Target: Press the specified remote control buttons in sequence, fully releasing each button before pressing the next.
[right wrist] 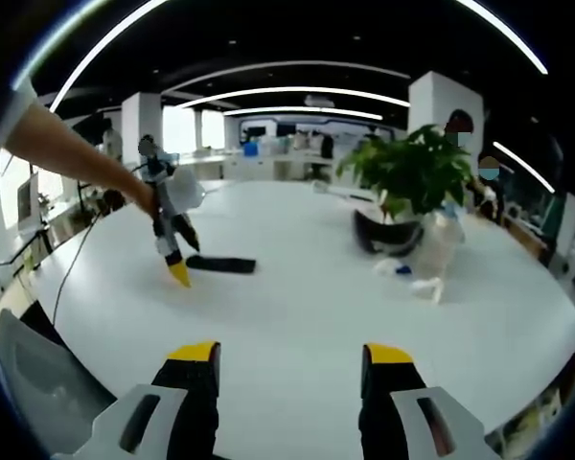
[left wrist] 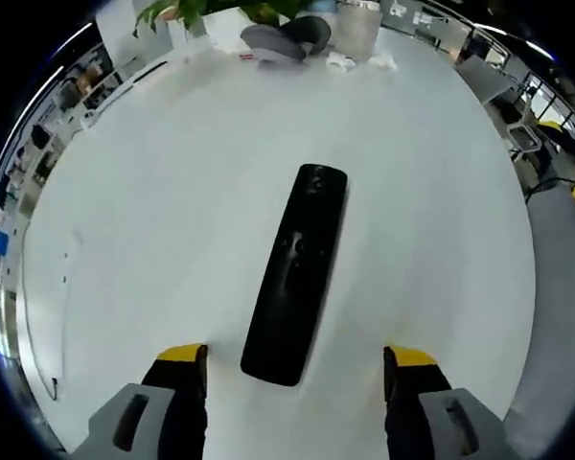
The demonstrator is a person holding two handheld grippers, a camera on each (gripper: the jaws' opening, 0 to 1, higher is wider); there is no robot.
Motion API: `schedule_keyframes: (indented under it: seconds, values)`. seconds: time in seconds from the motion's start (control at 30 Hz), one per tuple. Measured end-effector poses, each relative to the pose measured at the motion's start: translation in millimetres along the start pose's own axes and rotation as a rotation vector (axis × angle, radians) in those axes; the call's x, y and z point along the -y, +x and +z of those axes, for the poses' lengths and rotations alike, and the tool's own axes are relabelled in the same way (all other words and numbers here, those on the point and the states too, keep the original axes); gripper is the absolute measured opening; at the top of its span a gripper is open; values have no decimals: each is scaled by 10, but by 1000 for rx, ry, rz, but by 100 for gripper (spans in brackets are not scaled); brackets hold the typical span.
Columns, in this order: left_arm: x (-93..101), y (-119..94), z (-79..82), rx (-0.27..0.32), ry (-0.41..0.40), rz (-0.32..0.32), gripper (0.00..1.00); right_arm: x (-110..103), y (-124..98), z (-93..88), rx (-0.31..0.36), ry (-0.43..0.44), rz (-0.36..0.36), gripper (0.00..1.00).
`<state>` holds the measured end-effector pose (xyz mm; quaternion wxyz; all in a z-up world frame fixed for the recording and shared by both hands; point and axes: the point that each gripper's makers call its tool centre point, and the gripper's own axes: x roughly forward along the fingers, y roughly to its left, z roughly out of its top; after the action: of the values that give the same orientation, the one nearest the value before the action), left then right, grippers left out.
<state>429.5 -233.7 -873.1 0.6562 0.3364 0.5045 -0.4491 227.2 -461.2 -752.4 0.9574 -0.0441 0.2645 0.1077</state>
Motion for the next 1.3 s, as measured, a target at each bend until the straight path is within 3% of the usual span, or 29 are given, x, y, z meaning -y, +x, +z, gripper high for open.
schedule_keyframes:
  seconds: [0.27, 0.47, 0.8, 1.17, 1.3]
  values:
    - [17, -6, -5, -7, 20, -5, 74, -7, -2, -3, -1, 0, 2, 57]
    - [41, -1, 12, -25, 56, -13, 67, -12, -3, -1, 0, -2, 4, 57]
    - [37, -28, 23, -88, 109, -19, 51, -4, -6, -14, -5, -7, 2, 57]
    - [32, -29, 26, -110, 170, -14, 24, -14, -2, -8, -2, -7, 7, 57]
    - [49, -22, 34, -131, 168, -2, 24, -9, 0, -8, -4, -6, 5, 56]
